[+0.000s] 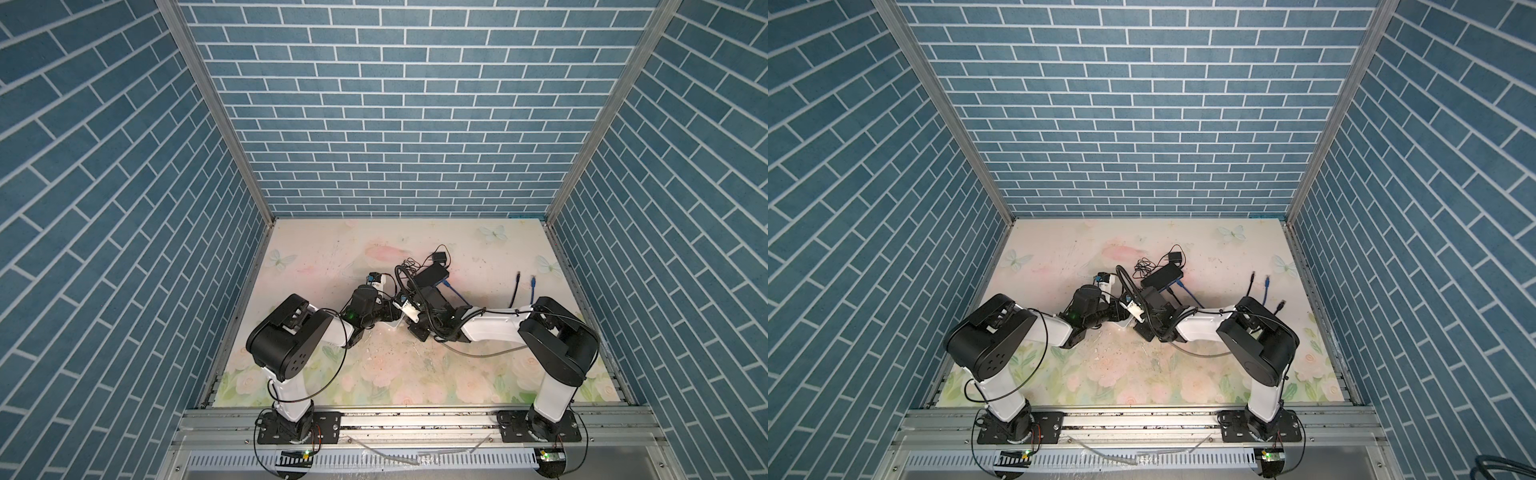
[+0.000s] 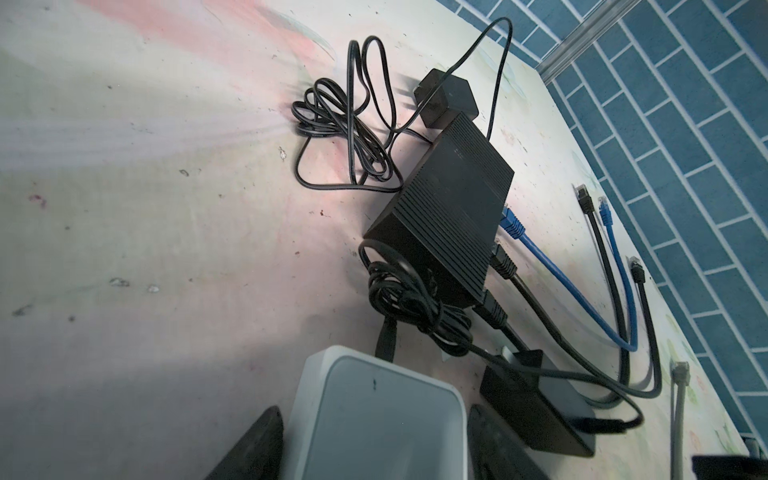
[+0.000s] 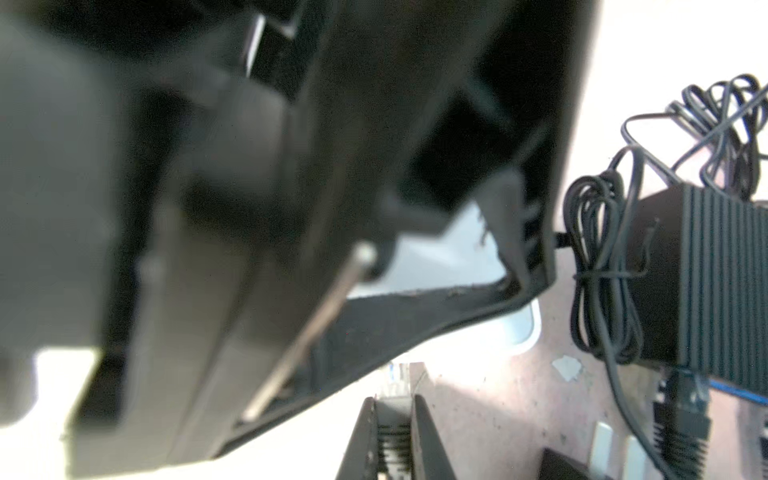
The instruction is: Insert the plug into the switch port
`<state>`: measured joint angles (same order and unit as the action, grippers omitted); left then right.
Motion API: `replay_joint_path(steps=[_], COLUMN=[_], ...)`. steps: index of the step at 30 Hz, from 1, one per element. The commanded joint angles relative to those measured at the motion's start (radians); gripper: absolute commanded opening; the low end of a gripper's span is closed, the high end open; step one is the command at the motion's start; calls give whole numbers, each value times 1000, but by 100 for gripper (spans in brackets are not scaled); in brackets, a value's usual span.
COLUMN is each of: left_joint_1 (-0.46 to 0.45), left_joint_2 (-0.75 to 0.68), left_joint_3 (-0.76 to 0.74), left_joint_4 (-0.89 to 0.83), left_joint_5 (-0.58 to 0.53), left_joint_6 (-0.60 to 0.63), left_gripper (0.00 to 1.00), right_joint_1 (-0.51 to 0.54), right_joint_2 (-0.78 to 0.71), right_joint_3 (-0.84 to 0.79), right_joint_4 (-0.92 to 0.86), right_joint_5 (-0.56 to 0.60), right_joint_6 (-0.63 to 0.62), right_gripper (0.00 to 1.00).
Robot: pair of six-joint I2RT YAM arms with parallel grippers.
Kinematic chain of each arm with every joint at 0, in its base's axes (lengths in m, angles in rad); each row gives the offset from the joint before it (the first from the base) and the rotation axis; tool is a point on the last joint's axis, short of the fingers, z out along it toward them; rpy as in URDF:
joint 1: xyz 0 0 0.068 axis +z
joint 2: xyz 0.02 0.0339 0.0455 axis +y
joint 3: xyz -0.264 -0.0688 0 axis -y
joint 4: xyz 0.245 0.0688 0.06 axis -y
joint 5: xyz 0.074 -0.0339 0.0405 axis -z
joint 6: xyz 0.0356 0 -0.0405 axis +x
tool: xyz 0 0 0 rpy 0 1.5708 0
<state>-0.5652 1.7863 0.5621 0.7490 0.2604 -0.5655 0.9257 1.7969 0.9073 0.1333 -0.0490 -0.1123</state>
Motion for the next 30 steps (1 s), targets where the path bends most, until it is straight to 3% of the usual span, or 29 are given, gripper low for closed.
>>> replay_joint_path(steps=[1, 7, 15, 21, 30], left_joint_1=[-129, -147, -114, -40, 37], left_joint_2=[85, 99, 55, -35, -116], left_joint_3=[-46, -43, -32, 29, 144], left_joint_4=[-243, -209, -244, -393, -578], left_joint_5=[347, 346, 293, 246, 211], left_joint_6=[-50, -71, -79, -37, 42], left_gripper=[71, 71, 79, 99, 100], right_joint_1=[30, 29, 11, -13, -40], right_joint_2=[35, 64, 65, 54, 59], right_joint_3=[145, 163, 53, -15, 13], right_joint_4=[264, 280, 305, 317, 236], right_joint_5=[-161, -155, -97, -68, -83], right_joint_6=[-80, -66, 5, 52, 48], right_gripper=[0, 0, 0, 0, 0])
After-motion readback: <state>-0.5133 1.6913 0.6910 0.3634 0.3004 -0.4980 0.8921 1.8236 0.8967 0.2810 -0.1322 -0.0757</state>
